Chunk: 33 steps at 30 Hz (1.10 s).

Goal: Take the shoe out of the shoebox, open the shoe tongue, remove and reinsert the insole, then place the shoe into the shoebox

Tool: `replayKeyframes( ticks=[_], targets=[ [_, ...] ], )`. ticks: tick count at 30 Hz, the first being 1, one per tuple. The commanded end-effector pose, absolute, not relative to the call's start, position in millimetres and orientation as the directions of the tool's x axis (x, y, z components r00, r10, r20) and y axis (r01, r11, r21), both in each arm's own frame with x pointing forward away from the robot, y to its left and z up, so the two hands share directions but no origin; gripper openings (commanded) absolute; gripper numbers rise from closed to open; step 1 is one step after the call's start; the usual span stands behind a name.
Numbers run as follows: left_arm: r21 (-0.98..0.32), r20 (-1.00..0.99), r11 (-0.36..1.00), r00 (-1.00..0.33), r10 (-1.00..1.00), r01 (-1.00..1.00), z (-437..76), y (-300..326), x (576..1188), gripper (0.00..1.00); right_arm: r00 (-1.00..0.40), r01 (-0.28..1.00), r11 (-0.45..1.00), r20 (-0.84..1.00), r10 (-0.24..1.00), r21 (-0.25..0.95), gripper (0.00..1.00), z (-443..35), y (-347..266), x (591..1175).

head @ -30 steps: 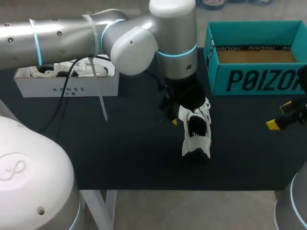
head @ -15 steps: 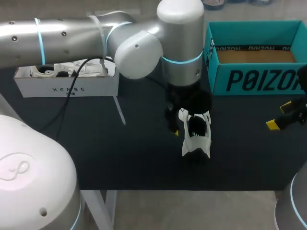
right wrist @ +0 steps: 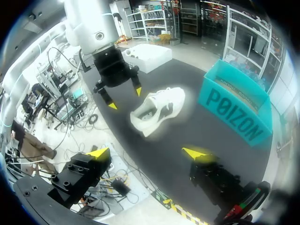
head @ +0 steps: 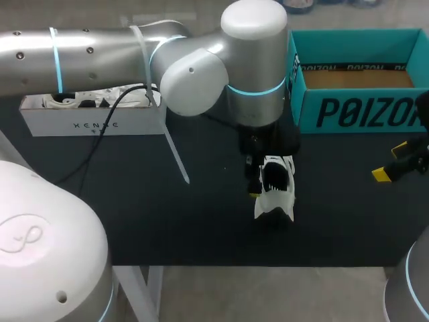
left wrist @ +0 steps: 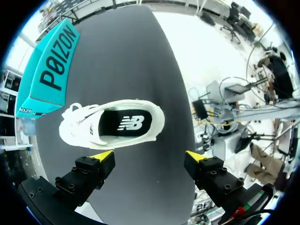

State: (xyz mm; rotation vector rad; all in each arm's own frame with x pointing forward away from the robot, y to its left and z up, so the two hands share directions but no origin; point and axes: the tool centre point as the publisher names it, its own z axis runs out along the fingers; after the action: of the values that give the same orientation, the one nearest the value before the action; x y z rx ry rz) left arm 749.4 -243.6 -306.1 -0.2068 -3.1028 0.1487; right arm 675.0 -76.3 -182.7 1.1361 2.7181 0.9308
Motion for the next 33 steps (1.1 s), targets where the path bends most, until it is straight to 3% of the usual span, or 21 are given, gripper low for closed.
replayKeyframes(
  ticks=[1, 6, 8, 14, 21, 33],
  targets=[
    [-0.098, 0.019, 0.987, -0.991, 0.133, 0.131, -307.1, -242.9, 748.7, 1.0, -0.726, 0.63, 0.545, 0.17, 0.666, 0.553, 1.0, -183.6, -76.6, 669.9],
    [-0.112, 0.025, 0.986, -0.991, 0.129, 0.126, -307.7, -248.2, 746.6, 1.0, -0.726, 0.63, 0.545, 0.17, 0.666, 0.553, 1.0, -183.6, -76.6, 669.9],
    [-0.042, 0.013, 0.995, -0.996, 0.091, 0.091, -311.7, -254.4, 746.1, 1.0, -0.726, 0.63, 0.545, 0.17, 0.666, 0.553, 1.0, -183.6, -76.6, 669.9],
    [-0.008, 0.027, 0.999, -0.999, 0.045, 0.045, -323.1, -272.0, 739.8, 1.0, -0.726, 0.63, 0.545, 0.17, 0.666, 0.553, 1.0, -183.6, -76.6, 669.9],
    [-0.019, 0.054, 0.999, -0.998, 0.034, 0.033, -332.5, -294.3, 725.8, 1.0, -0.726, 0.63, 0.545, 0.17, 0.666, 0.553, 1.0, -183.6, -76.6, 669.9],
    [0.021, 0.088, 0.999, -0.995, -0.038, -0.036, -351.7, -292.2, 713.0, 1.0, -0.726, 0.63, 0.545, 0.17, 0.666, 0.553, 1.0, -183.6, -76.6, 669.9]
  ],
)
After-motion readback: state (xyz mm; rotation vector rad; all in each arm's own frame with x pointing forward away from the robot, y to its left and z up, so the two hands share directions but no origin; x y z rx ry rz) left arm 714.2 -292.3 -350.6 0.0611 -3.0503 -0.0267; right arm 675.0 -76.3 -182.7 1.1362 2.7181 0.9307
